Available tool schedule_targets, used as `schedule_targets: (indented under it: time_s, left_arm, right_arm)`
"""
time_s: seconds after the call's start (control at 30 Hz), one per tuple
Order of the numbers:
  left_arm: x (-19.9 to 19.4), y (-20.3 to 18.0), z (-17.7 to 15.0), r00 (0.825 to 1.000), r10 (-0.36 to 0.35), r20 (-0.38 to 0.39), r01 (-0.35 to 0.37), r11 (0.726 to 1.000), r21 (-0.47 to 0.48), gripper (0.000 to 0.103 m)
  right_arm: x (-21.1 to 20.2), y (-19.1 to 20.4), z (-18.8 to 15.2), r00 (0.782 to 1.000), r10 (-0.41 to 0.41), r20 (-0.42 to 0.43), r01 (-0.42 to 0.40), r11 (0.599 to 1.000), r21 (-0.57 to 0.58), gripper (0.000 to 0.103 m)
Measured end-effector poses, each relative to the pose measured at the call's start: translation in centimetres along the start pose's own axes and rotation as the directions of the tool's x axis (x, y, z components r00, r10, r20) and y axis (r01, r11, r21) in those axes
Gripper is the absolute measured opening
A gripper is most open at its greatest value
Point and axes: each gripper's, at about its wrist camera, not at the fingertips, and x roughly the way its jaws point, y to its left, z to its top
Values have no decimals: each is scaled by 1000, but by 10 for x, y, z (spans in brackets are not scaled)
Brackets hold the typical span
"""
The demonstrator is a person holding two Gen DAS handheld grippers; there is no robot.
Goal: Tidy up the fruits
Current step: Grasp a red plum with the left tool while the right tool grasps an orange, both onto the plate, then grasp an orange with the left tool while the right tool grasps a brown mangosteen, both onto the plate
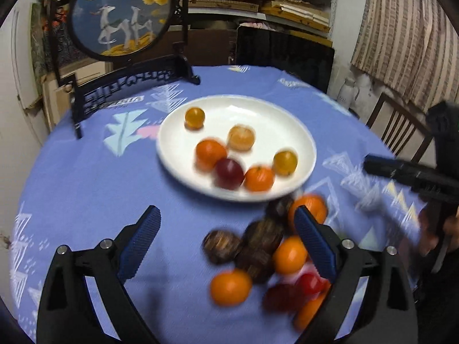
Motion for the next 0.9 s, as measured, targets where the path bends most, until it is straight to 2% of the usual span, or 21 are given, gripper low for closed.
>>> schedule_targets:
  time_s: [0.1,0.2,0.27,0.3,0.5,0.53,0.57,0.6,0.77,0.8,0.9]
  left_arm:
    - [-9,4,-29,1000,2,-26,-1,1000,25,89]
    - [-9,3,-52,998,17,-63,-13,998,61,73]
    - [-1,4,-61,995,12,-96,-6,998,60,54]
    - [5,5,-64,993,5,-119,0,999,46,52]
    - [22,-7,-59,993,-17,-115,23,998,56,48]
    - [24,-7,-58,993,-23,-120,30,998,52,47]
    - [24,-7,-58,992,-30,-121,36,998,50,37]
    - [23,-6,-58,992,-36,-119,42,998,49,36]
    - [9,0,-67,994,-53,-98,54,999,6,36]
    - [4,3,-69,994,-61,-87,60,998,-12,36]
    - [-7,9,-72,996,-65,-66,63,997,-37,36]
  right_arm:
    - [-8,1,-16,1000,-3,-15,3,1000,-11,53]
    - [-10,1,-31,999,1,-38,-1,1000,-2,53]
    - [-10,1,-38,999,4,-49,-4,1000,2,53]
    - [-10,2,-41,998,7,-55,-7,1000,2,53]
    - [-9,15,-49,997,19,-79,-22,999,-28,53]
    - [-10,17,-51,996,21,-85,-24,999,-35,53]
    - [-10,19,-51,996,22,-90,-26,999,-42,53]
    - [-9,22,-54,994,27,-101,-32,998,-56,53]
    - [-4,41,-68,983,75,-166,-99,985,-144,53]
    - [-1,47,-71,982,72,-175,-103,979,-174,53]
    - [5,51,-72,986,2,-164,-38,976,-214,53]
